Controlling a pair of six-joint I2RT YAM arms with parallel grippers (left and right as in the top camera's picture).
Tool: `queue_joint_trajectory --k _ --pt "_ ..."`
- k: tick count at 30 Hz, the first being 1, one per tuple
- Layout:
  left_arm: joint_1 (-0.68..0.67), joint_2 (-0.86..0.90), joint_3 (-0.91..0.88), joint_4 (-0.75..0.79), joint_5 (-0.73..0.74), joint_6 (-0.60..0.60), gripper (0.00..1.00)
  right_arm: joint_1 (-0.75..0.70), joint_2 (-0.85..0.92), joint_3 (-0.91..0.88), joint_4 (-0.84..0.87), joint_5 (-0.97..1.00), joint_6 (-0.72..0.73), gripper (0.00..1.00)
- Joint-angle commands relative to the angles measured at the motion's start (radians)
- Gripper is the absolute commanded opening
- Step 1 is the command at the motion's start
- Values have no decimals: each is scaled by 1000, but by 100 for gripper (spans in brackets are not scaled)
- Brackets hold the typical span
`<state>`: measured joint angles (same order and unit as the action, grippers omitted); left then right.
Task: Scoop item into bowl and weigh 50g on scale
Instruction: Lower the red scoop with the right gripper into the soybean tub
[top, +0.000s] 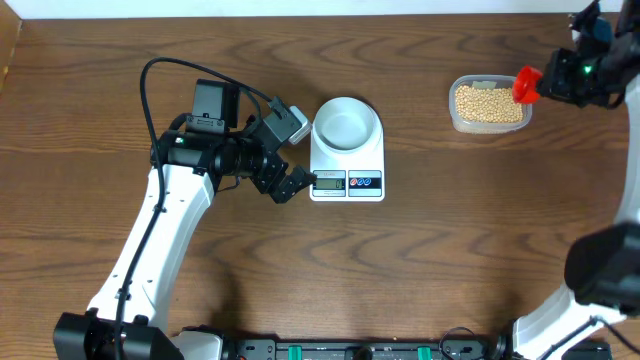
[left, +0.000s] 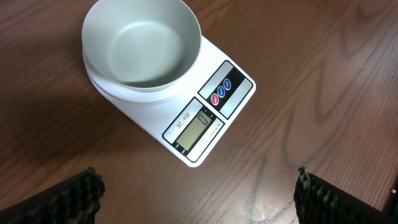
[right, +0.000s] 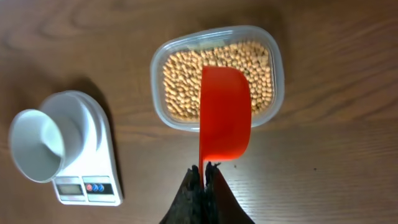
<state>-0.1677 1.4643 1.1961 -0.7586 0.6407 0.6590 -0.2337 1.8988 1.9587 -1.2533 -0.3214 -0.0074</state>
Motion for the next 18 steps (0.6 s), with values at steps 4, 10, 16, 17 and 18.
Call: queue_joint_trajectory --k 4,10,16,17,18 --pt "-2 0 -9 -1 -5 14 100 -5 103 42 -23 14 -80 1" --pt "-2 0 -9 -1 -5 14 100 -1 144 42 -21 61 -80 1" --pt "-2 0 -9 -1 -5 14 100 13 149 42 -12 116 -87 1" --pt "-2 0 -9 -1 -5 14 100 18 149 42 -11 135 -87 1" --pt "-2 0 -9 -1 -5 14 100 23 149 42 -9 150 -87 1"
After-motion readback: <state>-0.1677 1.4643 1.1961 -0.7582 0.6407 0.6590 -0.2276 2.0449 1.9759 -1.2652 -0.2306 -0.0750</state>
